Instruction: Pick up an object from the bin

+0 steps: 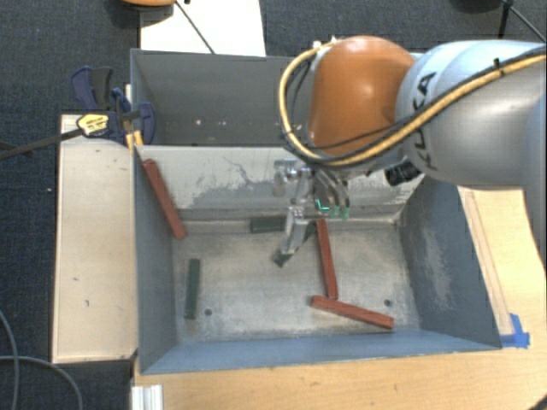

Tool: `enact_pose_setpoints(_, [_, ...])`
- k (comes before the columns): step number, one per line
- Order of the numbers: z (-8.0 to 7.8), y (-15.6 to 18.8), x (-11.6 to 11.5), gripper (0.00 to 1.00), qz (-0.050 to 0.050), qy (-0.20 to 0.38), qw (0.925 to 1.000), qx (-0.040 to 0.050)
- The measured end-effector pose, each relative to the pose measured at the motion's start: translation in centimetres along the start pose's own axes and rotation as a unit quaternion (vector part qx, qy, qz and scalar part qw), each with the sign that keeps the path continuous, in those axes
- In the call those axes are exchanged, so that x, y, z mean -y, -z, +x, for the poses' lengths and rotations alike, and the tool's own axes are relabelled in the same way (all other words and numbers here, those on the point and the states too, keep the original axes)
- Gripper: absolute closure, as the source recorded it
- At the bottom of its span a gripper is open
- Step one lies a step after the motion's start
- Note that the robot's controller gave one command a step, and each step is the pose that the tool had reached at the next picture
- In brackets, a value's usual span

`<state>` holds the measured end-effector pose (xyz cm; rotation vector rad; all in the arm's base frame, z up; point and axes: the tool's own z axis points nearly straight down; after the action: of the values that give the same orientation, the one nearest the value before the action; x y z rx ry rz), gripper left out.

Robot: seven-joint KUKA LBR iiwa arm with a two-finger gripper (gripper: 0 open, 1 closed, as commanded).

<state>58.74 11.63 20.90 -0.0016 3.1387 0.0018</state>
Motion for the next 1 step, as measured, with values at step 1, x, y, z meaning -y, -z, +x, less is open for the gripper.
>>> enact_pose_setpoints(1, [0.48, -5.77, 1.40, 0.00, 0.000, -0.013, 0.9999, 0.0024])
